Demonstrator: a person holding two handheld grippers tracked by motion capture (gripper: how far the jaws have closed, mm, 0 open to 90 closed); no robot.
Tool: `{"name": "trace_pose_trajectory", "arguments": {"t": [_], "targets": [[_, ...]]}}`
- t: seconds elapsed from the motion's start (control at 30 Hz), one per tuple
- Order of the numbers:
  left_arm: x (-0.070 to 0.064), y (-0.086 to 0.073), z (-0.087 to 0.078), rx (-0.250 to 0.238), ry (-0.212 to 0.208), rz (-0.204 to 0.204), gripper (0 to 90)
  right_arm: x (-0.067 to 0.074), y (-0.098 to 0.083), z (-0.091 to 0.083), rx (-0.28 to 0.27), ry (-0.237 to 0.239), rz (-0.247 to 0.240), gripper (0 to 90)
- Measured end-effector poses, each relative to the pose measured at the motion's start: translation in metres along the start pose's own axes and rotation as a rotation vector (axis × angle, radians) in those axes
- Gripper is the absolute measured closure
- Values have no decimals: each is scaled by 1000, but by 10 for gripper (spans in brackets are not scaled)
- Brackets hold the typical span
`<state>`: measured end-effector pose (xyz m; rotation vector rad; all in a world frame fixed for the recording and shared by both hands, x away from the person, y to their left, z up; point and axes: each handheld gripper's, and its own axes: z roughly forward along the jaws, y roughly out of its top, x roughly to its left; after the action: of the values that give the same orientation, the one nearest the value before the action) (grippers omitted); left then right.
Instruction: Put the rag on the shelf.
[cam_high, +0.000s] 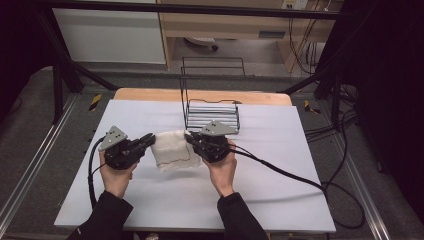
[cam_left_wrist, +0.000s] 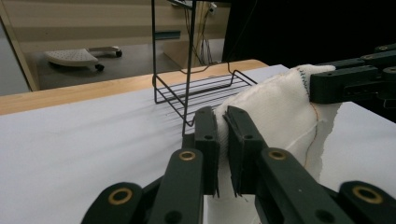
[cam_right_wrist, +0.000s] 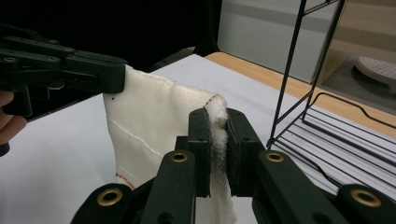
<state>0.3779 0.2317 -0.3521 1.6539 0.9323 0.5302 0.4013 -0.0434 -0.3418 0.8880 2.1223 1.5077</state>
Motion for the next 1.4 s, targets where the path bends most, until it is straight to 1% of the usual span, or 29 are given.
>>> {"name": "trace_pose_trajectory", "arguments": {"t": [0.17, 0.23, 0.3, 0.33, 0.53, 0.6, 0.63, 0.7, 0.8, 1.03, 1.27, 1.4], "targets": [[-8, 7, 2, -21, -4, 13, 829, -2, 4, -9, -20, -15, -5, 820], [-11, 11, 3, -34, -5, 23, 829, -4, 5, -14, -30, -18, -7, 820], [-14, 14, 4, -51, -10, 25, 828, -5, 7, -19, -46, -25, -6, 820], [-15, 15, 5, -59, -5, 31, 829, -6, 7, -21, -52, -28, -8, 820], [-24, 24, 12, -83, -18, 32, 829, -12, 10, -34, -85, -52, -13, 820], [-27, 26, 15, -90, -33, 26, 829, -15, 10, -39, -95, -56, -10, 820], [-29, 27, 16, -93, -28, 35, 828, -16, 10, -41, -100, -58, -11, 820], [-32, 30, 19, -95, -42, 31, 829, -18, 10, -45, -114, -66, -8, 820], [-37, 34, 23, -105, -44, 39, 829, -21, 12, -51, -124, -82, -10, 820], [-43, 46, 27, -128, -53, 50, 829, -25, 18, -62, -159, -97, -14, 820], [-46, 57, 30, -150, -56, 57, 829, -30, 24, -69, -191, -103, -10, 820], [-49, 62, 33, -164, -54, 53, 829, -33, 27, -71, -206, -109, -4, 820]]}}
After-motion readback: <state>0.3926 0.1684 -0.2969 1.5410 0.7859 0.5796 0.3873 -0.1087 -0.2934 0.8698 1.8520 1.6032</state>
